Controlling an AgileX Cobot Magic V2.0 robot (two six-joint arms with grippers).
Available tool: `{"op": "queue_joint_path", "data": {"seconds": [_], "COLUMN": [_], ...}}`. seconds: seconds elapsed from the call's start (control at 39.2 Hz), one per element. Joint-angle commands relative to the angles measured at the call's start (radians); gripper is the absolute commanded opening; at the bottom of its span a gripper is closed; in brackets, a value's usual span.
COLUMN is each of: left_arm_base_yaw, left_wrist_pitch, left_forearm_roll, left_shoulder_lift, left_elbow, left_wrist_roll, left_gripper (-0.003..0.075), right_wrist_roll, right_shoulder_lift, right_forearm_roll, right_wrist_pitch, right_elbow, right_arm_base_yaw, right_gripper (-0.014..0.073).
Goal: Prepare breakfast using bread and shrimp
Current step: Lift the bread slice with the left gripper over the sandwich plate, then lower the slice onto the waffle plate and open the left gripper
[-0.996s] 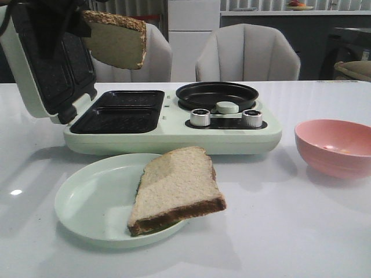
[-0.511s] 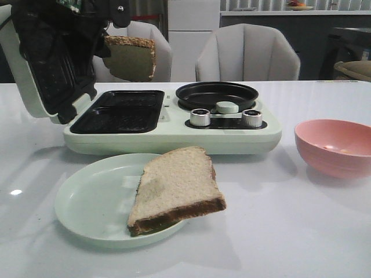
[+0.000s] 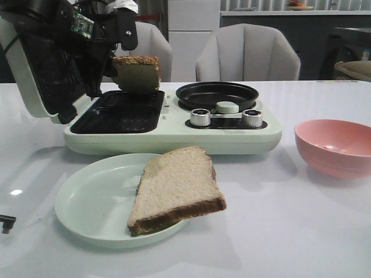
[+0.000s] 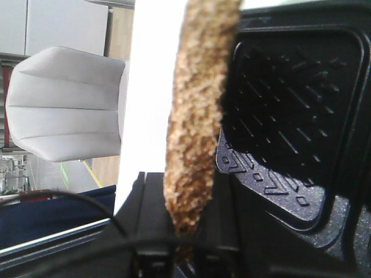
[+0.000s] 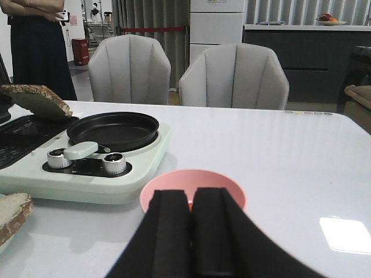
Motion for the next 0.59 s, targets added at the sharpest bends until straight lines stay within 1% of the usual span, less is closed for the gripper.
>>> {"op": "queue_joint_path", "data": {"seconds": [0.0,0.2,0.31,0.56], "left_arm_base_yaw": [0.002,0.002,0.002,0.002], "left_wrist_pitch": [0.030,0.035,0.058,0.032], "left_forearm_roll": [0.005,0.005,0.005,0.005], "left_shoulder_lift": [-0.044,-0.038,-0.038,-0.038], "left_elbow": [-0.031,0.007,0.031,0.074], "left_wrist_roll": [-0.034,-0.034,-0.034,-0.034], "left_gripper": [0.0114,0.0114,0.0118,0.0120], "right_wrist_roll": [-0.006,-0.006,-0.006,-0.006], "right_shoulder_lift": [-0.021,-0.021,-0.021,-0.021], "right_forearm_roll": [0.001,0.001,0.001,0.001], "right_wrist_pitch": [-0.081,-0.081,-0.081,-0.081], "right_elbow": [-0.016,-0.016,-0.016,-0.016], "right_arm_base_yaw": [-0.006,-0.006,-0.006,-0.006], "right_gripper": [0.0132,0.0132,0.0132,0.0132]}}
